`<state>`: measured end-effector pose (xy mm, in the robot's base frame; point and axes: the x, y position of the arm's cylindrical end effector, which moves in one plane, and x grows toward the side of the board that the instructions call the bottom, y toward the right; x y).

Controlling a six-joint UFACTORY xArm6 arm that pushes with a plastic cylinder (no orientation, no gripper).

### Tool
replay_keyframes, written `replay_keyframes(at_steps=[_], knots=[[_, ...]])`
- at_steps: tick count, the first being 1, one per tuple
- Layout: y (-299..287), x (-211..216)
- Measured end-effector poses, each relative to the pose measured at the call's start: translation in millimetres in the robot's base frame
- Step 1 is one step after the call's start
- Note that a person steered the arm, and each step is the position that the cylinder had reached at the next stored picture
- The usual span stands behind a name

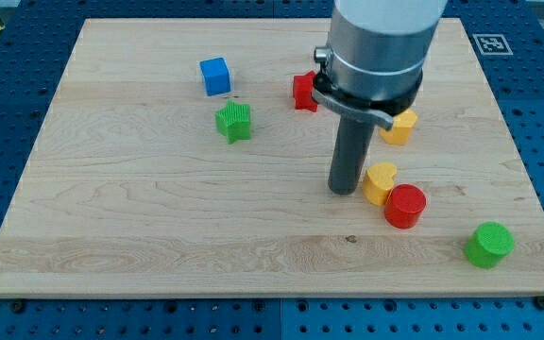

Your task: Point your arm at green star

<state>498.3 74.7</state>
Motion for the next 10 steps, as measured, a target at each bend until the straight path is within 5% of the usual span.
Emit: replay_keyframes(at_steps=[4,6,7,8,10], knots=[[38,8],[-125,-4],[-189,-46],[-219,-102],[-162,-88]])
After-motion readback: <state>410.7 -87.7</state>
